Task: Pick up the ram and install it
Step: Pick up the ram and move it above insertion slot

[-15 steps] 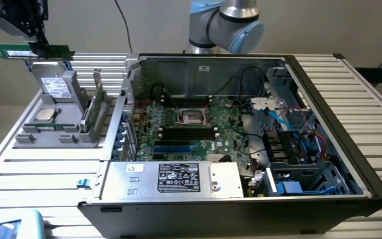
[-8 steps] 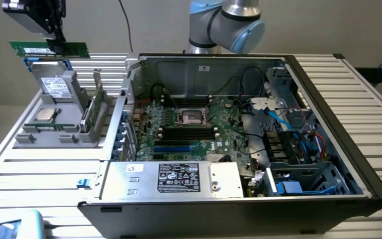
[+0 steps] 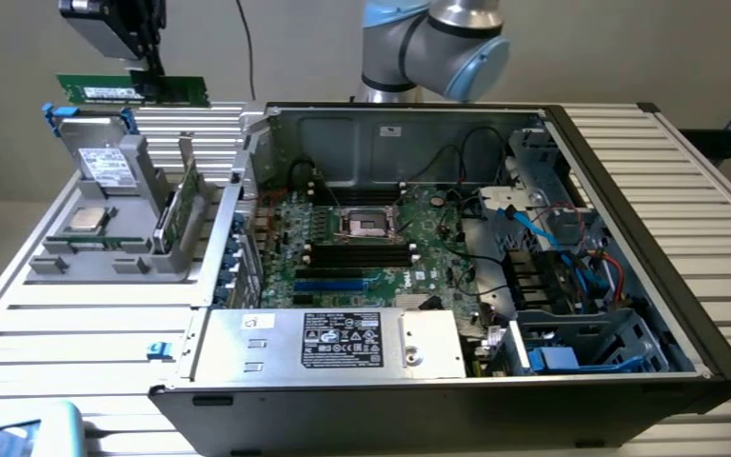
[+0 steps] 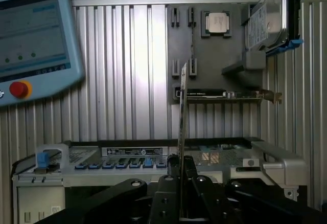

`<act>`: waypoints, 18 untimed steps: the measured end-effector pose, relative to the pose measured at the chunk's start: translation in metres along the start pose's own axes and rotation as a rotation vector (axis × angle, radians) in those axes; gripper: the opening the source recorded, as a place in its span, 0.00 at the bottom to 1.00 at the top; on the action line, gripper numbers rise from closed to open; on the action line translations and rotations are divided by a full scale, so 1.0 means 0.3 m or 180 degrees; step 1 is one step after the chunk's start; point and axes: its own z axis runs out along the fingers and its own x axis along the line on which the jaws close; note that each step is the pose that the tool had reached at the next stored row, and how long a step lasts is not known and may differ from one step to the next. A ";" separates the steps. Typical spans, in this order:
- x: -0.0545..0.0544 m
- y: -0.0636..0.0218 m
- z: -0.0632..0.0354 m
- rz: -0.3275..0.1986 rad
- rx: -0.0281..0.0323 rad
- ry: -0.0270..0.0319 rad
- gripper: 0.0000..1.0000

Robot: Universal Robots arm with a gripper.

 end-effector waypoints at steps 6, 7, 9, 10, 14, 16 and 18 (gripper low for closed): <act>-0.002 -0.091 -0.009 0.0000 -0.0003 0.0000 0.15; -0.003 -0.105 -0.011 0.0000 -0.0003 0.0000 0.15; -0.004 -0.135 -0.013 0.0000 -0.0004 0.0000 0.15; -0.004 -0.150 -0.014 0.0000 -0.0004 0.0000 0.15; -0.006 -0.211 -0.018 0.0000 -0.0006 0.0000 0.15; -0.007 -0.241 -0.020 0.0000 -0.0006 0.0000 0.15; -0.007 -0.271 -0.021 0.0000 -0.0007 0.0000 0.15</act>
